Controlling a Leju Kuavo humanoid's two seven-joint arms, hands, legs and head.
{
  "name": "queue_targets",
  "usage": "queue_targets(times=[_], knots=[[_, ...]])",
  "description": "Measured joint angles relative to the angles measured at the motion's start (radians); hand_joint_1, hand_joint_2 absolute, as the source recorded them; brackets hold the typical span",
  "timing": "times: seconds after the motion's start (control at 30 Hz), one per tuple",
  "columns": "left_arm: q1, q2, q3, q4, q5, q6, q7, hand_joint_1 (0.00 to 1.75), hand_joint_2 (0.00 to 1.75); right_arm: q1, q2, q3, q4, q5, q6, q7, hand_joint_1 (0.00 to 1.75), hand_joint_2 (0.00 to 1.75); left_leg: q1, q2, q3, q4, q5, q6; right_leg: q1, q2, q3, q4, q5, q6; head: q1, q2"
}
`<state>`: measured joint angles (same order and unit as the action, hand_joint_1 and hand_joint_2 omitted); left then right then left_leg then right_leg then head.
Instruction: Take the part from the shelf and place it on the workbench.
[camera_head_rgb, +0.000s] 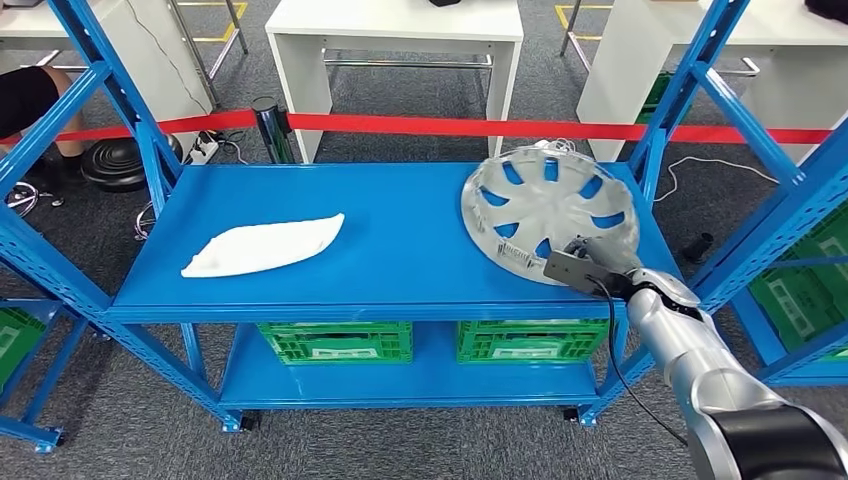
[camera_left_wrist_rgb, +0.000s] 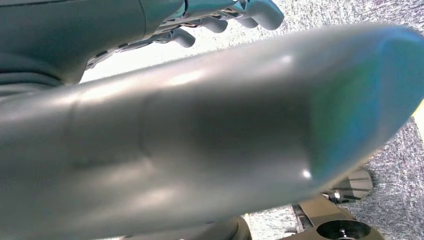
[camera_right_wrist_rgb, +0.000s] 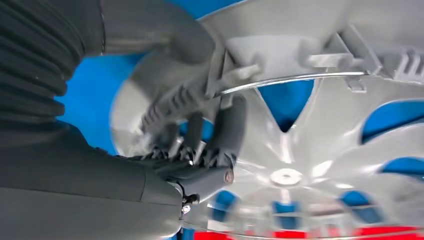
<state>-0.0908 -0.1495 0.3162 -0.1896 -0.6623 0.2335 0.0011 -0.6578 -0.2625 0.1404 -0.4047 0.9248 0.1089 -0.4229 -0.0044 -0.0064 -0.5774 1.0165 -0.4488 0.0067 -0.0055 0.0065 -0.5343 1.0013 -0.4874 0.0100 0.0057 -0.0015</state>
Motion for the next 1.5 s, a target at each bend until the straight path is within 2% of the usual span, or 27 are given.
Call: queue_targets(times=[0.27,0.4,0.73,1.07,1.5], knots=[[0.000,0.000,0.000,0.000,-0.002,0.002,0.000,0.00,0.00,-0.004,0.000,0.000,0.004,-0.006,-0.005,-0.001,1.75,1.75,0.000,-0.002,-0.001,0.000,-0.001,-0.001,0.000,-0.002,0.000,0.000,-0.003,-0.001,0.000,0.000],[0.000,0.000,0.000,0.000,-0.003,0.008,-0.001,0.00,1.75,-0.004,0.000,0.000,0.006,-0.006,-0.012,0.000,1.75,1.75,0.000,-0.003,-0.001,-0.001,-0.002,-0.002,0.000,-0.002,0.000,0.000,-0.004,-0.001,0.000,0.000],[-0.001,0.000,0.008,0.000,-0.011,0.060,-0.043,0.00,1.75,0.003,0.000,0.000,0.011,-0.025,-0.027,-0.006,1.75,1.75,0.000,-0.003,-0.001,-0.001,-0.002,-0.002,0.000,-0.002,-0.001,0.000,-0.005,-0.002,0.000,0.000],[-0.023,-0.004,0.022,-0.005,-0.005,0.174,-0.158,0.00,1.75,0.022,0.000,0.000,0.011,-0.048,-0.047,-0.018,1.75,1.75,0.000,-0.003,-0.001,-0.001,-0.002,-0.002,0.000,-0.002,-0.001,0.000,-0.005,-0.002,0.000,0.000],[-0.045,-0.007,0.057,-0.005,0.015,0.165,-0.153,0.00,1.75,0.034,0.000,0.000,0.011,-0.059,-0.066,-0.025,1.75,1.75,0.000,-0.003,0.000,-0.001,-0.002,-0.002,0.001,-0.002,-0.001,0.000,-0.005,-0.002,0.000,0.000]])
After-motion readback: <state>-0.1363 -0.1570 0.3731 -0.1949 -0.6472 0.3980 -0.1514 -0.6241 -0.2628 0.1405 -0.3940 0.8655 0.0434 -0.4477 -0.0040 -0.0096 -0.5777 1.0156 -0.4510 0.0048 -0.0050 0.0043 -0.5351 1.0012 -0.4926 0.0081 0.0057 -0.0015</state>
